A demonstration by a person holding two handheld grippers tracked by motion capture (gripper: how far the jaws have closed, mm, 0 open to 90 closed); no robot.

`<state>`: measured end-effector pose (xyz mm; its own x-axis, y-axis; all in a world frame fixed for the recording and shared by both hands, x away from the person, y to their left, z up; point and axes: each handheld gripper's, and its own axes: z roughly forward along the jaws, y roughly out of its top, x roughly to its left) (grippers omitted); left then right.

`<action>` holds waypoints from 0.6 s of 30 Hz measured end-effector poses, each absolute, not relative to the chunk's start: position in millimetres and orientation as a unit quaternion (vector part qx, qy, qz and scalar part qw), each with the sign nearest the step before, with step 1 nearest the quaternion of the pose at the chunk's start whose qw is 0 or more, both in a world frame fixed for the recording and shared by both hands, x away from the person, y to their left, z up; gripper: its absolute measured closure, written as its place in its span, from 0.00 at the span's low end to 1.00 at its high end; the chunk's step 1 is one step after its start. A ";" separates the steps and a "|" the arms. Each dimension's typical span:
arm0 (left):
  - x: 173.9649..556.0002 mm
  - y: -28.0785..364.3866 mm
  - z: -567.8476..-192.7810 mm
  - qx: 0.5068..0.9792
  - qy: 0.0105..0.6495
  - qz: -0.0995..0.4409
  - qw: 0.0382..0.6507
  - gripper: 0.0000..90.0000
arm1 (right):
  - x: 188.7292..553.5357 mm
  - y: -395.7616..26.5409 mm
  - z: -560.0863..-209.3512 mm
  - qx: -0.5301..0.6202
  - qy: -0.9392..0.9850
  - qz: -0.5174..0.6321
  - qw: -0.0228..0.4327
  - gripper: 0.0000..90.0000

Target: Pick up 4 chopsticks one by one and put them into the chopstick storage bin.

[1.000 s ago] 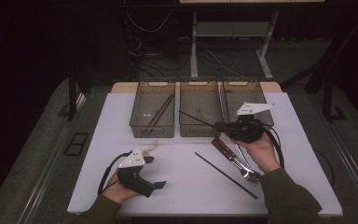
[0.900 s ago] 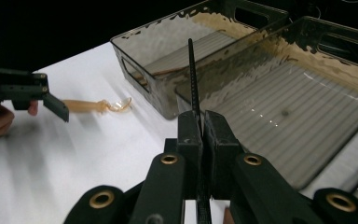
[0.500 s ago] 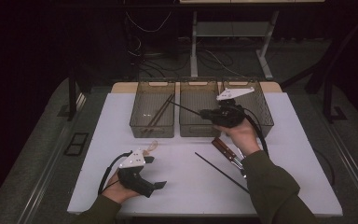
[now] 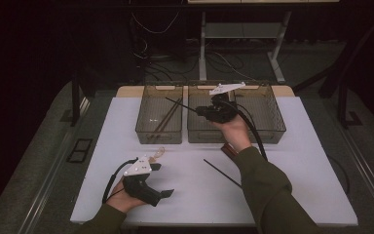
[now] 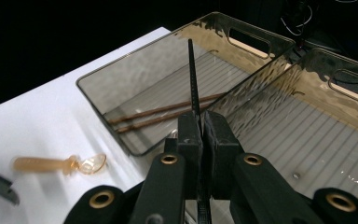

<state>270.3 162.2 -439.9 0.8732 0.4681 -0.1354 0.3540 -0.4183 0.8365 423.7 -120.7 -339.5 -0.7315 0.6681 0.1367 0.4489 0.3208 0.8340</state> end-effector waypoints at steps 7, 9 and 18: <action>270.3 161.7 -439.9 0.840 0.242 0.059 0.482 0.00 | 437.5 -102.7 -343.4 0.358 0.805 0.456 0.123 0.95; 270.5 162.1 -439.6 0.842 0.240 0.060 0.479 0.00 | 441.2 -96.9 -343.9 0.359 0.807 0.453 0.125 0.95; 270.3 161.6 -440.3 0.842 0.241 0.059 0.479 0.00 | 456.5 -68.1 -352.5 0.367 0.811 0.435 0.131 0.95</action>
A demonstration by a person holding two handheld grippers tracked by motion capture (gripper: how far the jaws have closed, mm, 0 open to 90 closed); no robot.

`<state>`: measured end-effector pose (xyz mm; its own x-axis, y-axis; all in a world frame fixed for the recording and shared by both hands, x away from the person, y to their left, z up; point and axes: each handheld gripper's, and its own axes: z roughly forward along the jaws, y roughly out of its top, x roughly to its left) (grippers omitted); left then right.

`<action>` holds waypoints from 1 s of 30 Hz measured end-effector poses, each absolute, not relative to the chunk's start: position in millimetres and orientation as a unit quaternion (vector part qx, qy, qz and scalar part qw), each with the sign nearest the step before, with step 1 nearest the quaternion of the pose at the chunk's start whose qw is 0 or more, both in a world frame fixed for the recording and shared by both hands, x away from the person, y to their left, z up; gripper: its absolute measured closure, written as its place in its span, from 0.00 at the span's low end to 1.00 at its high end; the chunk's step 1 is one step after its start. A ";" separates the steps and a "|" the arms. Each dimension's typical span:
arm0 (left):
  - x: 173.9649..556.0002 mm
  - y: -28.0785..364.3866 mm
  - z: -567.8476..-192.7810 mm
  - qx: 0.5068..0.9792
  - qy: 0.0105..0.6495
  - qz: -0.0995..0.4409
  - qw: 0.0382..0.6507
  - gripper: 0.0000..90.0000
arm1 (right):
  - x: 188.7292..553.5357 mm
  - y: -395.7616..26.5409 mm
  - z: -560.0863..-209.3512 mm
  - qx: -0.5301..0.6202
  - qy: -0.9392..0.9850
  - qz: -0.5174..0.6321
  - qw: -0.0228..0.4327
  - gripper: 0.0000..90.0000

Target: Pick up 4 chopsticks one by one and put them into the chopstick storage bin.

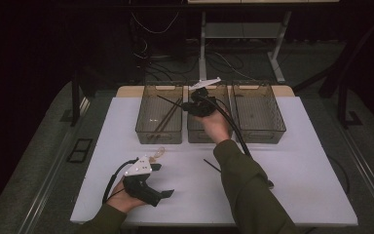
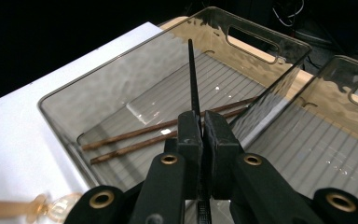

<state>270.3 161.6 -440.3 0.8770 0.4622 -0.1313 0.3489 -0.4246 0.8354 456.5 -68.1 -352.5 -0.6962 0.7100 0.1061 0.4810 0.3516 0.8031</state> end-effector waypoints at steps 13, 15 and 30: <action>270.0 161.3 -439.8 0.841 0.240 0.057 0.481 0.00 | 468.7 -32.8 -371.7 0.373 0.819 0.417 0.126 0.95; 270.2 161.1 -439.8 0.842 0.239 0.057 0.481 0.00 | 469.5 -27.0 -374.1 0.373 0.822 0.412 0.126 0.95; 270.4 158.0 -440.1 0.846 0.231 0.053 0.478 0.00 | 470.2 -3.2 -383.3 0.364 0.834 0.393 0.130 0.85</action>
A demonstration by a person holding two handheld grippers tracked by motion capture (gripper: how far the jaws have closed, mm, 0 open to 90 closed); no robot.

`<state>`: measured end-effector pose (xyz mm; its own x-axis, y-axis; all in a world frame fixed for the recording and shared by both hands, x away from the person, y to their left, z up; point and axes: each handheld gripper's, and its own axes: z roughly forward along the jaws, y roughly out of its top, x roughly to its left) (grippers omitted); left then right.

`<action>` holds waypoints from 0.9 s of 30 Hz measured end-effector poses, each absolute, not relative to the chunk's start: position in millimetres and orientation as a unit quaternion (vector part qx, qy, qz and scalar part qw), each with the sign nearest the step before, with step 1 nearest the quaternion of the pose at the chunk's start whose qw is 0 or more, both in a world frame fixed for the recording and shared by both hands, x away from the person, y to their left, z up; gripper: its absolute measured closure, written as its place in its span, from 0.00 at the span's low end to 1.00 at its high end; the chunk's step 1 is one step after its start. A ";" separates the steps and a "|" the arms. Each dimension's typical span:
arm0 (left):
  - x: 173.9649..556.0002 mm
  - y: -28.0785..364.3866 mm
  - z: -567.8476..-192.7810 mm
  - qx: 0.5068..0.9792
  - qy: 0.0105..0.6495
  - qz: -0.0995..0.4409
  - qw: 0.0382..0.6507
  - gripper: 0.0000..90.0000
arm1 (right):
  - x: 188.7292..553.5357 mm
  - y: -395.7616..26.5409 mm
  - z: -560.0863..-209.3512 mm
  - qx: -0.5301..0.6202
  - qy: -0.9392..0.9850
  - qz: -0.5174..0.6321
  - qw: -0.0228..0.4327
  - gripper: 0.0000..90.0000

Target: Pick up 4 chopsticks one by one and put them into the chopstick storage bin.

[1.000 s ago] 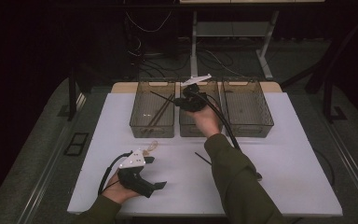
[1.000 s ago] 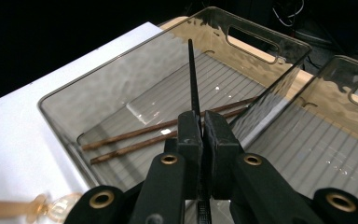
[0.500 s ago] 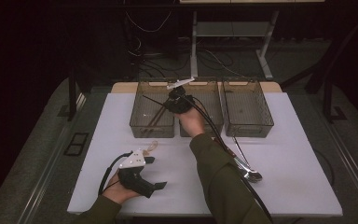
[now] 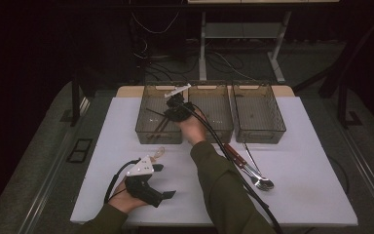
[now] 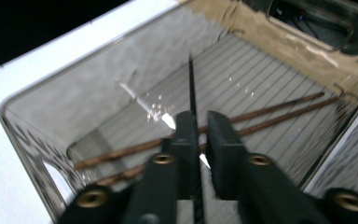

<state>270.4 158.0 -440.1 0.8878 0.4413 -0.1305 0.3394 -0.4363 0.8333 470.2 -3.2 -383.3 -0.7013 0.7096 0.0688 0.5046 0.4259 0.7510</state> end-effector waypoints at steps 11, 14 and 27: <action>269.8 158.2 -440.0 0.843 0.237 0.053 0.480 0.00 | 468.4 -27.3 -363.3 0.366 0.821 0.420 0.124 0.62; 269.6 158.5 -440.0 0.841 0.238 0.053 0.483 0.00 | 464.0 -34.9 -359.0 0.363 0.821 0.426 0.114 0.54; 270.3 159.2 -440.0 0.841 0.238 0.056 0.482 0.00 | 433.4 -90.4 -351.8 0.345 0.821 0.442 0.108 0.45</action>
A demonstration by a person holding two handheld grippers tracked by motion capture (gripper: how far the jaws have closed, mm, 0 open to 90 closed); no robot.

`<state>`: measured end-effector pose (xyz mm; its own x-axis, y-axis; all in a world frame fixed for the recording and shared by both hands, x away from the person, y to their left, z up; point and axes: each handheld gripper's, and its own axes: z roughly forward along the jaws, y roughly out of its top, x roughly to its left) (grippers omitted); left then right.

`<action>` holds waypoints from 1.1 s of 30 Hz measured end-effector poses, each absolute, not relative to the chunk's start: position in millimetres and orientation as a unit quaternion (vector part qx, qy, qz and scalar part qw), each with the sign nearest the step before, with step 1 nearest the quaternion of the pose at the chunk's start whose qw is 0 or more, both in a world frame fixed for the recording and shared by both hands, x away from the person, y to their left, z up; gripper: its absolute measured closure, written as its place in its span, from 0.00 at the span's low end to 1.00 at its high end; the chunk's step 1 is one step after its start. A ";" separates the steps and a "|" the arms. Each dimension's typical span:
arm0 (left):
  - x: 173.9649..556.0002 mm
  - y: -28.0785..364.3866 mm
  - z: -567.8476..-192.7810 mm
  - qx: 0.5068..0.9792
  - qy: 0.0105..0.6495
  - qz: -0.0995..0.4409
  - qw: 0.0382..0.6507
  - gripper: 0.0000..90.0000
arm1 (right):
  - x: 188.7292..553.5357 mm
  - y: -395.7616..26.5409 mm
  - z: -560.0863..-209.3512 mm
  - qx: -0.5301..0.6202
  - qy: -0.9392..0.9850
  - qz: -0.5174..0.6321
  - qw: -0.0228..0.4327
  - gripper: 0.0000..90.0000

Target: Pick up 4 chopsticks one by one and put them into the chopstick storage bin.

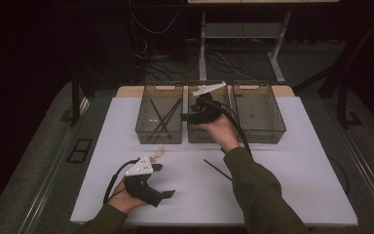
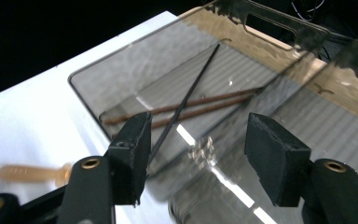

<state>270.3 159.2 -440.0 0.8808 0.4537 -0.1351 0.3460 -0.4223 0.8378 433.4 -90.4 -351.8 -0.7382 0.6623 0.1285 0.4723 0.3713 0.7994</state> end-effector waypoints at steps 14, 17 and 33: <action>270.8 159.1 -440.7 0.840 0.240 0.059 0.484 0.00 | 392.4 -147.1 -358.2 0.323 0.823 0.457 0.098 0.39; 271.0 160.2 -439.9 0.840 0.237 0.061 0.485 0.00 | 381.0 -160.5 -362.4 0.322 0.825 0.455 0.097 0.38; 275.1 157.6 -440.2 0.839 0.246 0.065 0.480 0.00 | 321.6 -229.8 -392.1 0.337 0.818 0.456 0.100 0.37</action>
<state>275.1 157.6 -440.2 0.8705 0.4752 -0.1280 0.3510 -0.4172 0.8383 321.6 -229.8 -392.1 -0.7531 0.6419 0.1439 0.4604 0.3580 0.8123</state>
